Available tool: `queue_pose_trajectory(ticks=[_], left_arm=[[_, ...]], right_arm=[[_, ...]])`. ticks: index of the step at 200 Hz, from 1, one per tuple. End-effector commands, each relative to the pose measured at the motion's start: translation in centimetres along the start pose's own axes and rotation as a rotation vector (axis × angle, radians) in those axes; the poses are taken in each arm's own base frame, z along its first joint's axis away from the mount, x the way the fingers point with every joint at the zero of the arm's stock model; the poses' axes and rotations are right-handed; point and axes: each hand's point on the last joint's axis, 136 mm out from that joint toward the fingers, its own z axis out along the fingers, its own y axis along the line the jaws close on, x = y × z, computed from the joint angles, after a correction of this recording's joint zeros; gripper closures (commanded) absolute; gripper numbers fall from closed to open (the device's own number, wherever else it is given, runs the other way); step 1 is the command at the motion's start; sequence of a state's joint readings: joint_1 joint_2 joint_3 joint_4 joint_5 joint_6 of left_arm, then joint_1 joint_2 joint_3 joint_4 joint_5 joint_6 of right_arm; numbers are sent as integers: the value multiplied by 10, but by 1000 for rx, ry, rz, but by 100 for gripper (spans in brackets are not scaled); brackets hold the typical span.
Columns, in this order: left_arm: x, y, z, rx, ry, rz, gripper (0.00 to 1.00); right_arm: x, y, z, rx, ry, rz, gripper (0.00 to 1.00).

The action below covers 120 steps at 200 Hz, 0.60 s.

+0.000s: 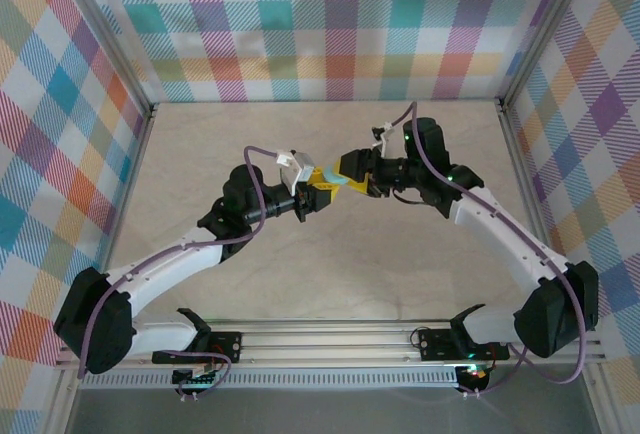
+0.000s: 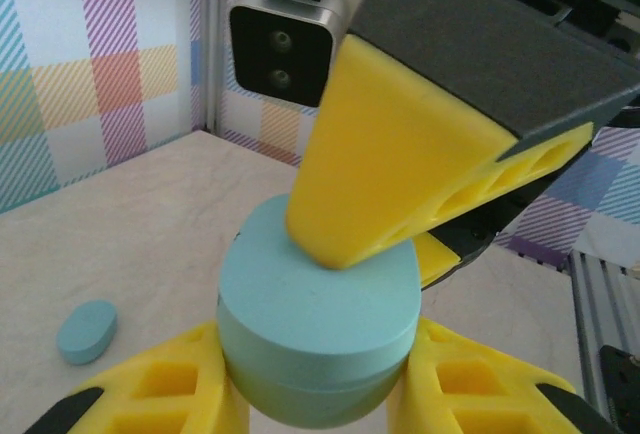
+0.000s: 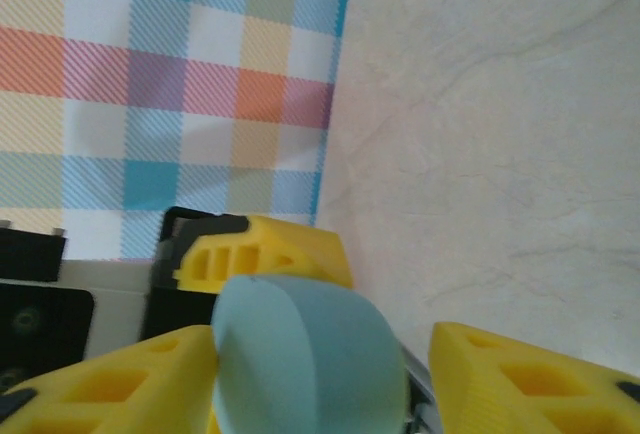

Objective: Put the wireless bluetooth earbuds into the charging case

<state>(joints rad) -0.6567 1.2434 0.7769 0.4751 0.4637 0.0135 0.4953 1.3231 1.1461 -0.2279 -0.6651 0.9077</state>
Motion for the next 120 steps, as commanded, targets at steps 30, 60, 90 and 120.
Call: queue_pose_trajectory(ticks=[30,60,90,120], left_arm=[[-26,-8,-1,43,-77,19,100],[-14,-4,-4,10,-26,22,89],[2,9,-11,-74,32,20,46],[18,28,-22,-197,92,16,0]], right_arm=[[-5,9,7,-86,11,27,68],[-7,0,11,-77,0,37,75],[-12,-14,15,-39,-20,47,79],[-17,-52,28,70,-37,34,81]])
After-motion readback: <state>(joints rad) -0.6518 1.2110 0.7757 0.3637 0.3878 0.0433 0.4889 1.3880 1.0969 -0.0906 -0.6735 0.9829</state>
